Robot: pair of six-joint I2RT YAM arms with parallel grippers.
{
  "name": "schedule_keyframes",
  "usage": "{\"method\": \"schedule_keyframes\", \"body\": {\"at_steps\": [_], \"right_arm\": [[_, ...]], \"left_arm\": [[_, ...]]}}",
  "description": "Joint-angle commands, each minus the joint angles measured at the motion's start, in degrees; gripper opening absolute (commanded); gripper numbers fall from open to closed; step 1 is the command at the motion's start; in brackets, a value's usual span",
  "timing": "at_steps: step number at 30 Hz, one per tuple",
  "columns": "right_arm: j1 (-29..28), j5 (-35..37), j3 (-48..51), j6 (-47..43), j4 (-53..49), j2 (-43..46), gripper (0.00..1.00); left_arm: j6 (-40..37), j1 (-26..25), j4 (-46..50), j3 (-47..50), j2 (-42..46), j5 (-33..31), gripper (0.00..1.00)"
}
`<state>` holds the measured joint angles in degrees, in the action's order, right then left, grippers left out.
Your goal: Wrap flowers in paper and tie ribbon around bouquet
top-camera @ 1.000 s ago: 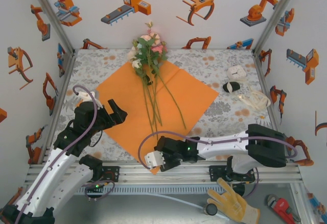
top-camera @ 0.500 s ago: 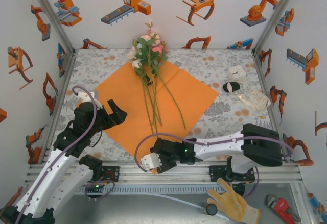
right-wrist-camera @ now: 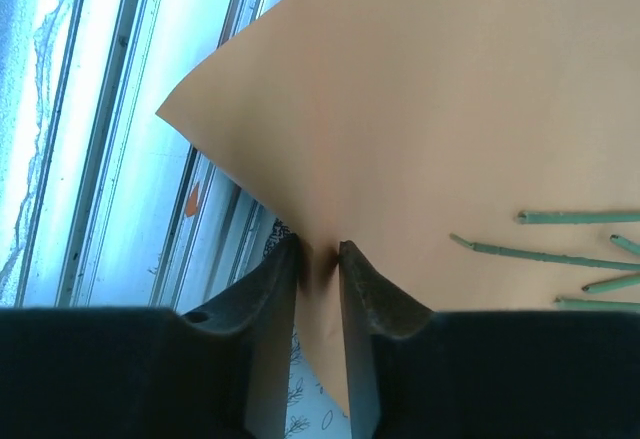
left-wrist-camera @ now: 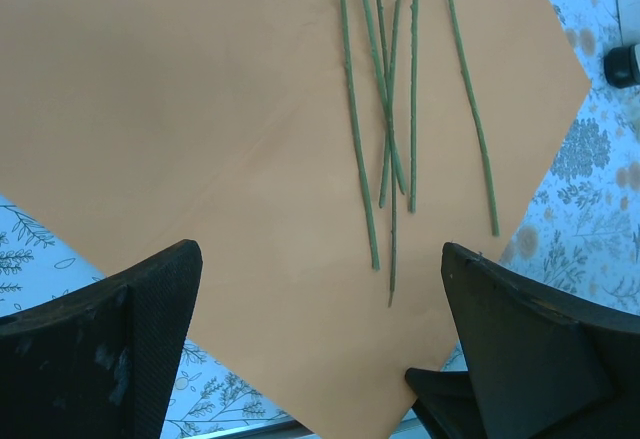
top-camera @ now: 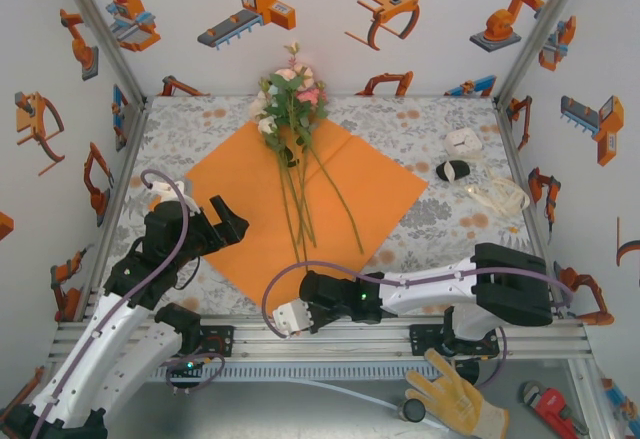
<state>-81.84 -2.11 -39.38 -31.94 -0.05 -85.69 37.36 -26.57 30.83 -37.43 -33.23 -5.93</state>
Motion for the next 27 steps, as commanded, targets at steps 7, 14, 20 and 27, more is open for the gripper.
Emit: {"method": "schedule_keyframes", "body": {"at_steps": [7, 14, 20, 27], "right_arm": [[5.40, -4.35, 0.32, 9.21, 5.62, 4.41, 0.03], [15.28, -11.51, 2.02, 18.75, 12.62, 4.55, 0.03], [21.73, -14.90, 2.37, 24.39, 19.21, 1.32, 0.03], [24.92, -21.07, 0.41, 25.69, 19.65, -2.74, 0.04]], "left_arm": [[1.80, 0.21, 1.40, 0.74, 0.00, 2.07, 0.97], [3.61, -0.90, 6.09, 1.06, -2.14, 14.62, 0.98], [-2.42, -9.62, 6.40, 1.32, -0.87, 10.15, 0.93], [-6.90, -10.51, 1.98, 3.75, -7.52, 7.89, 1.00]]}}
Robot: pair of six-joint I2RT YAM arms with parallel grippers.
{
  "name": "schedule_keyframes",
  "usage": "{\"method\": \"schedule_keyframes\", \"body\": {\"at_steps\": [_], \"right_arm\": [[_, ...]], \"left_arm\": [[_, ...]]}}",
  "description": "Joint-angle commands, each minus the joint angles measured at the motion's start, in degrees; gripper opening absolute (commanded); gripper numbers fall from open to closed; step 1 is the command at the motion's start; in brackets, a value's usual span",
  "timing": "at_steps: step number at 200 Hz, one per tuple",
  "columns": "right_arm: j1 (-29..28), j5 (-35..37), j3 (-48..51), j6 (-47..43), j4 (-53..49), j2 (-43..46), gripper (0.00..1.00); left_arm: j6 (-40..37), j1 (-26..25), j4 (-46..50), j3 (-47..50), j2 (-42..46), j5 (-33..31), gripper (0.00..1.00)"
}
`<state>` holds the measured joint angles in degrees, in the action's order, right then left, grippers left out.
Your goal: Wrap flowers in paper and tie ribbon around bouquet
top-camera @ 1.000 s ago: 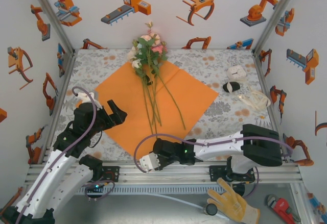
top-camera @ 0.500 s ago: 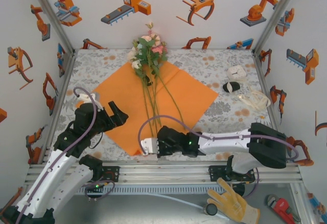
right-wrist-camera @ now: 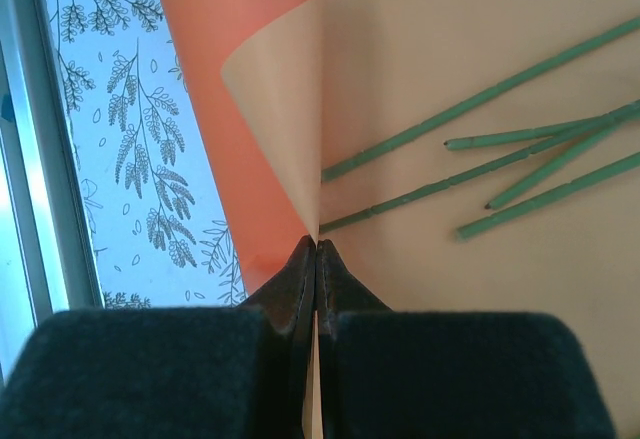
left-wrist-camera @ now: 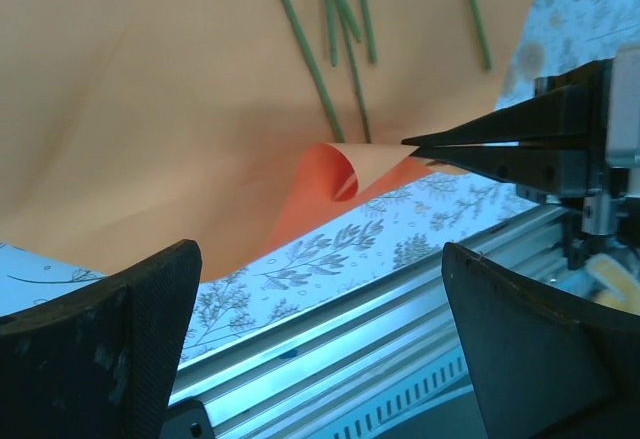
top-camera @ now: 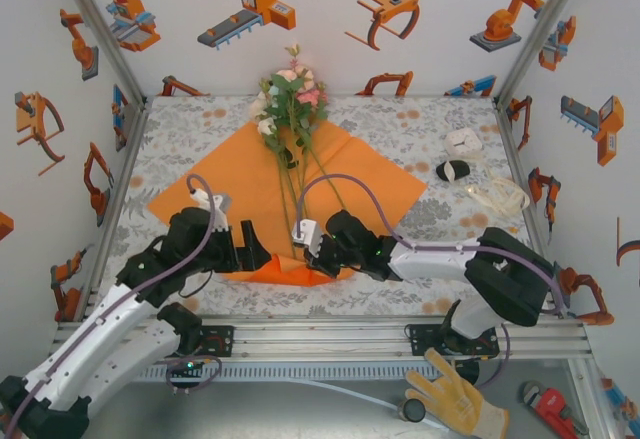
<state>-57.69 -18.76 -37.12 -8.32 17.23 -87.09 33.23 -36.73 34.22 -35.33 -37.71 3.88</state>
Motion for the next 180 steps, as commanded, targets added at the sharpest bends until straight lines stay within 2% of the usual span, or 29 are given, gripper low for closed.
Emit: {"method": "schedule_keyframes", "body": {"at_steps": [1, 12, 24, 38, 58, 71, 85, 114, 138, 161, 180], "right_arm": [[1.22, -5.01, -2.05, 1.99, 2.37, -1.57, 0.04], [1.91, -5.89, -2.32, 2.24, 2.37, -1.81, 0.04], [2.87, -7.29, -2.45, 2.68, 2.37, -1.92, 0.04], [3.79, -8.17, -2.60, 3.47, 2.28, -1.94, 0.04], [4.51, -9.47, -2.94, 4.25, 2.41, -2.02, 0.05], [4.69, -10.43, -3.28, 4.26, 2.29, -2.42, 0.05], [4.76, -11.24, -3.56, 4.31, 2.15, -2.85, 0.06], [4.78, -11.74, -4.10, 5.26, 1.93, -3.52, 0.10], [4.96, -10.01, -4.03, 6.21, 1.93, -2.64, 0.21], [5.05, -7.54, -2.62, 6.70, 1.93, 0.24, 0.33], [5.04, -4.74, -0.04, 6.48, 2.01, 4.02, 0.50]], "left_arm": [[-2.08, -0.28, -1.40, 1.90, -4.50, -3.70, 1.00], [-1.69, -0.34, -2.25, 2.49, -6.88, -5.99, 0.99], [-2.88, -0.30, -4.60, 3.14, -9.33, -5.47, 0.96], [-5.65, -0.28, -7.26, 3.09, -12.52, -1.99, 0.92], [-9.29, -0.13, -9.48, 1.74, -19.02, 5.25, 0.91], [-9.58, -0.13, -10.69, 1.01, -23.16, 7.18, 0.89], [-8.87, -0.12, -13.50, 1.31, -25.19, 8.17, 0.81], [-8.43, -0.17, -15.83, 0.65, -27.77, 8.65, 0.59], [-8.45, -0.14, -17.11, 1.44, -28.53, 8.58, 0.38], [-8.45, -0.17, -18.13, 2.11, -28.95, 9.26, 0.24], [-7.57, -0.06, -19.06, 2.44, -28.72, 9.48, 0.17]]}}
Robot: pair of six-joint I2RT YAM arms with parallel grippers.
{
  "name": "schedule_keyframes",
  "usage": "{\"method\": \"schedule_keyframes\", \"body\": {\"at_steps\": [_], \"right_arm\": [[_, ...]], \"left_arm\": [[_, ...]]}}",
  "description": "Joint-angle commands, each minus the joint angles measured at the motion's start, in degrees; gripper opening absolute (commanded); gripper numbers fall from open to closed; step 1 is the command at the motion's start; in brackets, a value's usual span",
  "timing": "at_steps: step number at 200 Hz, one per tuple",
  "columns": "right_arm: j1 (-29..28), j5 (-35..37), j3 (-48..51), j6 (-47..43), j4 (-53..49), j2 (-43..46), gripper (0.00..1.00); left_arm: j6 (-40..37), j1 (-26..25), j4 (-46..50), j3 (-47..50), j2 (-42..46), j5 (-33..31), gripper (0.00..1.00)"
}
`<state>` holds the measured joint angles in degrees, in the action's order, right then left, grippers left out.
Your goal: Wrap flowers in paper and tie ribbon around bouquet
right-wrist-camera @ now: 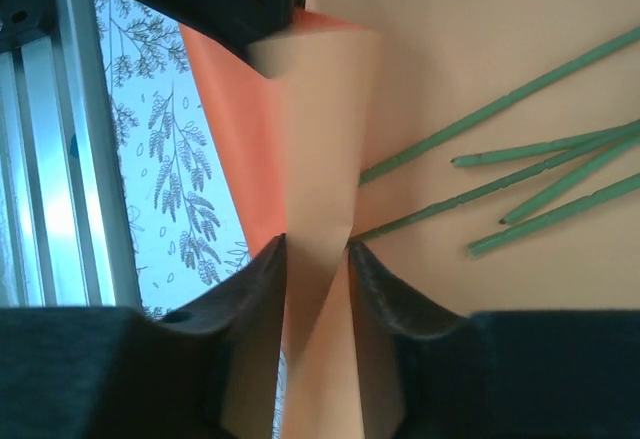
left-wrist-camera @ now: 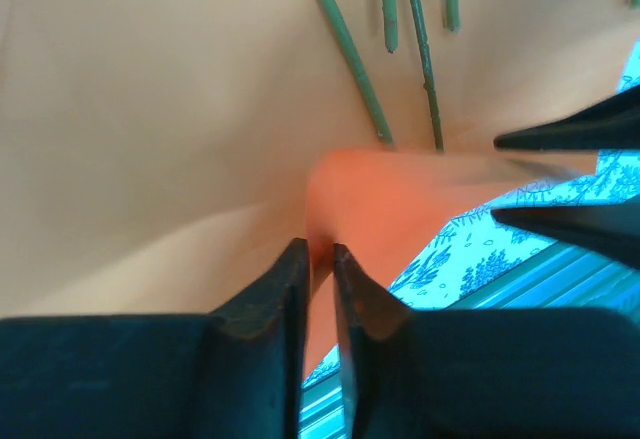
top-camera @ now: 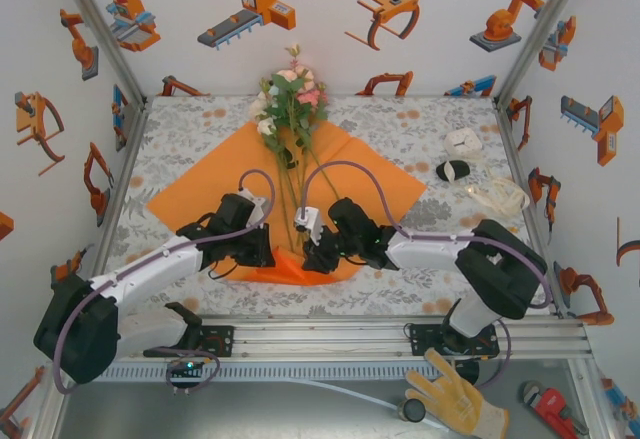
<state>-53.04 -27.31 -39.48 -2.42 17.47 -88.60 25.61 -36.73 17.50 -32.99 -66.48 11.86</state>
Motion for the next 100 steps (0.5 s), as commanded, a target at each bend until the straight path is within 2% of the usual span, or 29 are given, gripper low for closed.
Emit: {"method": "schedule_keyframes", "body": {"at_steps": [1, 18, 36, 53, 87, 93, 100], "right_arm": [[0.39, 4.00, 2.49, 0.49, 1.81, 5.80, 0.51], [-0.04, 7.41, 5.58, -1.58, 2.08, 9.64, 0.61], [-1.83, 13.31, 8.56, -3.32, 4.67, 12.01, 0.63], [-1.90, 14.84, 10.33, -2.16, 7.82, 11.47, 0.64], [-1.73, 14.40, 7.93, 1.55, 8.40, 6.14, 0.62], [-1.78, 14.13, 7.29, 2.14, 8.58, 5.47, 0.59], [-1.81, 14.13, 6.80, 2.93, 8.86, 4.71, 0.50]], "left_arm": [[0.06, -0.12, -2.40, 0.07, 0.04, 1.55, 0.16], [0.69, -0.03, -3.13, -0.04, 0.24, 1.45, 0.08], [1.56, 0.01, -4.69, 0.20, 0.47, 1.46, 0.02], [2.01, 0.07, -6.18, 0.79, 0.94, 0.18, 0.01], [0.23, 0.07, -12.05, 4.71, 4.35, 0.20, 0.01], [-0.20, 0.03, -13.29, 5.59, 5.04, 0.19, 0.00], [-0.37, 0.03, -14.32, 6.43, 5.83, -0.39, 0.00]]}}
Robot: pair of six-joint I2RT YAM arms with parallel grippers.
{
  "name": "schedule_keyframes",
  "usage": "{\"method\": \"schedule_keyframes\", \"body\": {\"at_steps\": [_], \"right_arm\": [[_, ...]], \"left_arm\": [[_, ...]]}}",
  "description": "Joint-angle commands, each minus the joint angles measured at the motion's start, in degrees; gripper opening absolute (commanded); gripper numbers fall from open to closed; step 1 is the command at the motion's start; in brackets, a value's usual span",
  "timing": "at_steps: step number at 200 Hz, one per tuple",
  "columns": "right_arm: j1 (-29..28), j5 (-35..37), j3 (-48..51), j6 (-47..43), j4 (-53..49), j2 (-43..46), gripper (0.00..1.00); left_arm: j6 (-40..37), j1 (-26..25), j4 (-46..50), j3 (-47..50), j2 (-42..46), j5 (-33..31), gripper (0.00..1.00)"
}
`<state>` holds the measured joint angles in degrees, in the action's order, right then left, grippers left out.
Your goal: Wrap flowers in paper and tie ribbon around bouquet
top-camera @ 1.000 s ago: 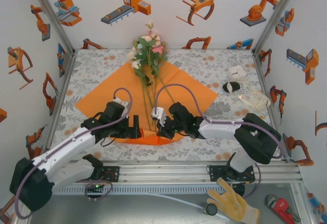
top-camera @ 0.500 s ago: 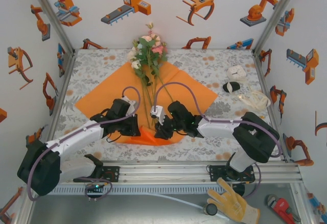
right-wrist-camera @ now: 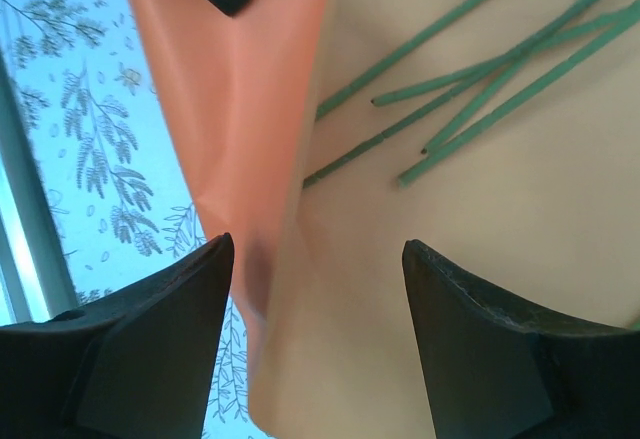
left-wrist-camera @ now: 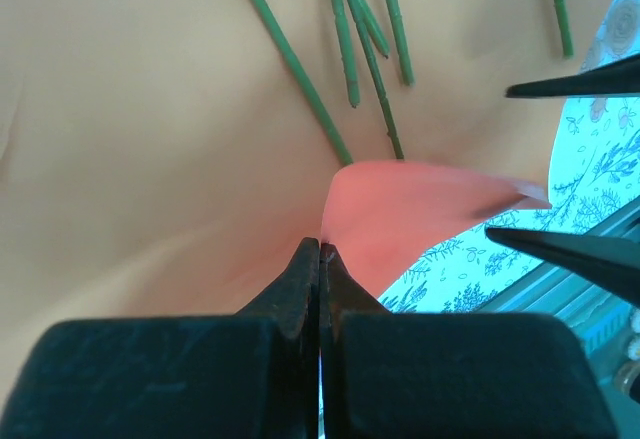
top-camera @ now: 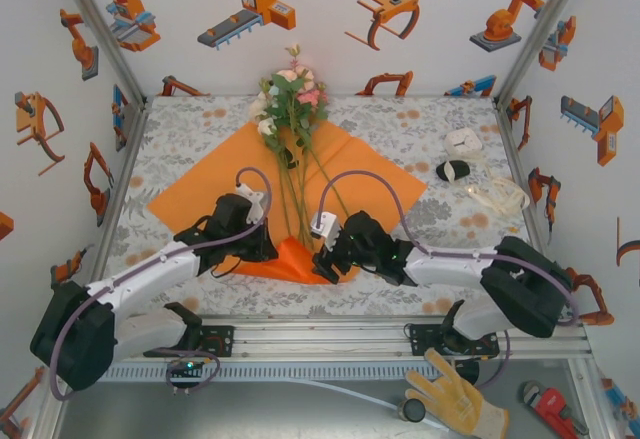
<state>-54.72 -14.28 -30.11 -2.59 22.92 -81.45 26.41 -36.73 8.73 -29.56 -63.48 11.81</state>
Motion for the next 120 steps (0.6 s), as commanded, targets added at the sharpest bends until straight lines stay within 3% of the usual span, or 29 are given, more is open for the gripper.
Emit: {"method": "schedule_keyframes", "body": {"at_steps": [1, 11, 23, 71, 104, 120], "right_arm": [[-0.08, 1.10, -2.67, 3.20, 3.48, -2.50, 0.48], [0.02, 0.50, -3.09, 3.84, 4.01, -2.92, 0.31], [0.09, -0.59, -3.57, 4.50, 4.15, -2.60, 0.20], [1.28, -5.49, -7.90, 7.75, -0.37, -1.60, 0.07], [2.32, -3.75, -9.97, 7.06, -2.26, -3.32, 0.01], [3.24, -2.34, -10.47, 6.91, -2.50, -4.75, 0.00]], "left_arm": [[-1.19, 0.01, -5.65, 3.10, 2.92, -0.50, 0.00], [-1.23, 0.08, -5.86, 3.84, 3.62, -2.37, 0.00], [-1.09, 0.23, -5.03, 4.29, 3.94, -4.78, 0.01], [0.86, 0.40, -5.30, 6.98, 3.48, -9.76, 0.03], [0.58, 0.37, -5.99, 5.88, 3.99, -8.92, 0.34], [0.07, 0.35, -4.71, 4.71, 4.95, -9.12, 0.44]]}}
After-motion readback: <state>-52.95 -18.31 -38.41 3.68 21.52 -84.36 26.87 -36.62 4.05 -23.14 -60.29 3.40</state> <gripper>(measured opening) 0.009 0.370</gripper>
